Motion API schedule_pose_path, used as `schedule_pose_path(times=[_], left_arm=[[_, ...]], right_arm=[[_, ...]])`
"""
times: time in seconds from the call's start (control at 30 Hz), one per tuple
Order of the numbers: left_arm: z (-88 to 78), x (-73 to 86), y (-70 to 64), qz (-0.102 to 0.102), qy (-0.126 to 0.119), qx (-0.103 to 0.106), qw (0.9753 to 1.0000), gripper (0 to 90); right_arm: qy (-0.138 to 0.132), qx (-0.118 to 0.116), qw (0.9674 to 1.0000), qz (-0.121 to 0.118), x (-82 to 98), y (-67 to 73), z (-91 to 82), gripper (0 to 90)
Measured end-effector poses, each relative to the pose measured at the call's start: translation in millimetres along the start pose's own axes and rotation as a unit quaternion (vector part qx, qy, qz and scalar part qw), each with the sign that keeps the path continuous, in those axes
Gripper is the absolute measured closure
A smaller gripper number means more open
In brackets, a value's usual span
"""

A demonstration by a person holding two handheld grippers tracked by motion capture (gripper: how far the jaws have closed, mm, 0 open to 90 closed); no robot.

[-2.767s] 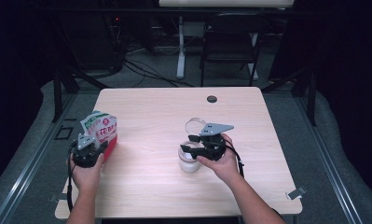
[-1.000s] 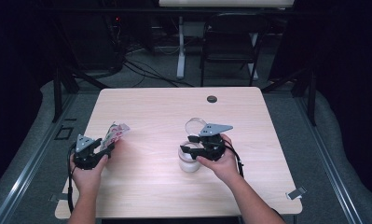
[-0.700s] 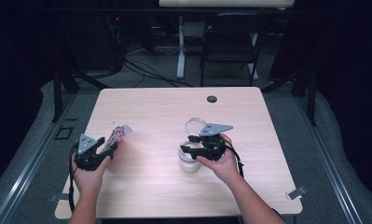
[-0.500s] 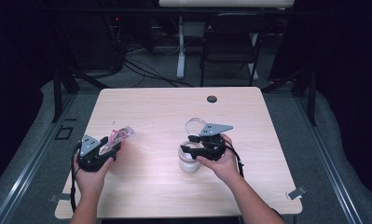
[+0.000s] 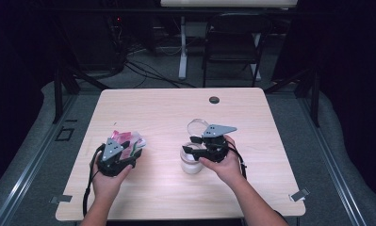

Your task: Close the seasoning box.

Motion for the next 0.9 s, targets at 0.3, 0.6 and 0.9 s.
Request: schedule_pose_path(times=[0.3,0.6,0.9], left_arm=[[12.2,-1.8,-13.8,0.002,0.012,0.029,0.9995,42.8],[21.8,-5.0,-21.6,0.015,0.020,0.040,0.9989,42.9],[27.8,-7.1,-22.9,0.019,0.022,0.047,0.9985,43.5]], right_arm=[[0.003,0.004,1.0000,-0.007,-0.1,1.3,-3.8,54.1],[0.000,0.010,0.9999,-0.010,-1.1,-0.6,-15.5,59.6],[0.000,0.024,0.9997,-0.008,-1.1,-10.0,-28.6,64.4]])
Point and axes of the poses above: each handheld gripper's, and its own axes: z roughly forward along the jaws, x roughly out of its underside, y roughly to its left, the point moved 4 cm from there along z, roughly forward along the jaws, and after that the axes turned 9 degrees about x, right-handed, at the moved point
